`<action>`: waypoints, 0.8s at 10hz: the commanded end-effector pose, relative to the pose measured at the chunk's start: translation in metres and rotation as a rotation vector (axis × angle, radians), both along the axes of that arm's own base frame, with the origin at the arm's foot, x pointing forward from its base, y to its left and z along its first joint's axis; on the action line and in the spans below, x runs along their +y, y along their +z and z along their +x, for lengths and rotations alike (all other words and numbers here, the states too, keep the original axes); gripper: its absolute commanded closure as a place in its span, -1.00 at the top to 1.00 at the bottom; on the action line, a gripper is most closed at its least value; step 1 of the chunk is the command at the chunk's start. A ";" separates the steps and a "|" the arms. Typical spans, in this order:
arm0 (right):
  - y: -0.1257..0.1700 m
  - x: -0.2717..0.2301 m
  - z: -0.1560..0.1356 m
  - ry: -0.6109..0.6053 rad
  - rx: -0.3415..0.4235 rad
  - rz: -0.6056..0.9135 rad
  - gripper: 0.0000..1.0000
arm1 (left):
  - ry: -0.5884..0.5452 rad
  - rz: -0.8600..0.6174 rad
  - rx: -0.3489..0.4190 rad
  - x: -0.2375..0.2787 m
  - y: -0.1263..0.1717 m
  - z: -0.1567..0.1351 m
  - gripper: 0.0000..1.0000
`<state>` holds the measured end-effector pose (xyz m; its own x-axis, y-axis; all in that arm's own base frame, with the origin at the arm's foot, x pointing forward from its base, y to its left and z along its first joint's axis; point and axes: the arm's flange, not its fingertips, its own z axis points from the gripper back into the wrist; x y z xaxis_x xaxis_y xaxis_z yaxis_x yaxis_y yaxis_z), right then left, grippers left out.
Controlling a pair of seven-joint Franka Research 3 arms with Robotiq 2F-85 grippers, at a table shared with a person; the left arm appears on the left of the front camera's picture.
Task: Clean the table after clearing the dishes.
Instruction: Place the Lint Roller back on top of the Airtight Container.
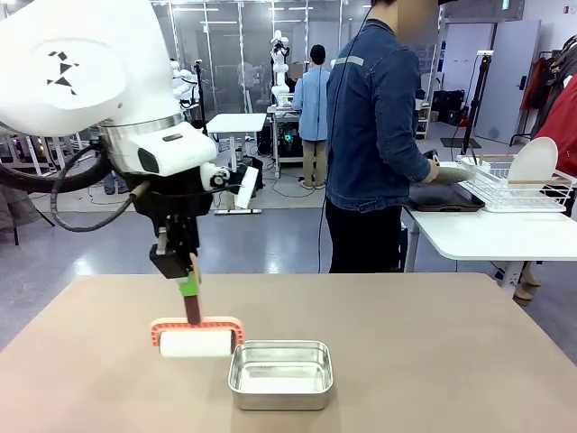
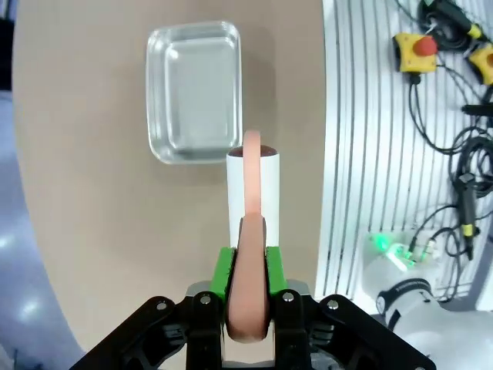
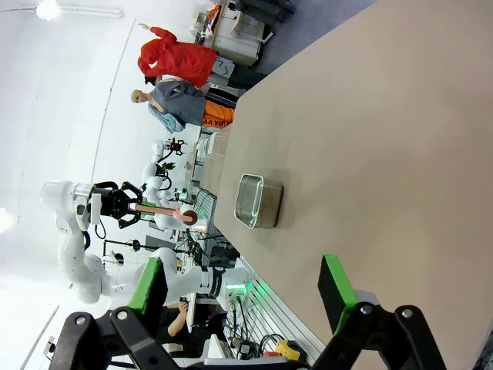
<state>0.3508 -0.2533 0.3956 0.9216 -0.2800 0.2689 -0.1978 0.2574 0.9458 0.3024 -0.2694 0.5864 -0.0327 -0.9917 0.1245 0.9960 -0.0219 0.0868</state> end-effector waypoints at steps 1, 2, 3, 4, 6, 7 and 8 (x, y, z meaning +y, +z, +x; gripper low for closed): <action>0.002 0.001 -0.002 0.002 -0.010 -0.004 1.00 | -0.090 -0.012 -0.040 -0.027 -0.008 0.023 -0.58; 0.002 0.001 -0.002 0.002 -0.010 -0.004 1.00 | -0.125 -0.011 -0.064 -0.043 -0.013 0.033 -0.58; 0.002 0.001 -0.002 0.002 -0.010 -0.004 1.00 | -0.136 -0.027 -0.062 -0.053 -0.015 0.043 -0.58; 0.002 0.001 -0.002 0.002 -0.010 -0.004 1.00 | -0.147 -0.047 -0.050 -0.053 -0.013 0.047 -0.58; 0.002 0.001 -0.002 0.002 -0.010 -0.004 1.00 | -0.104 -0.023 -0.038 -0.048 -0.018 0.028 -0.58; 0.002 0.001 -0.002 0.002 -0.010 -0.004 1.00 | -0.104 -0.023 -0.038 -0.048 -0.018 0.028 -0.58; 0.002 0.001 -0.002 0.002 -0.010 -0.004 1.00 | -0.104 -0.023 -0.038 -0.048 -0.018 0.028 -0.58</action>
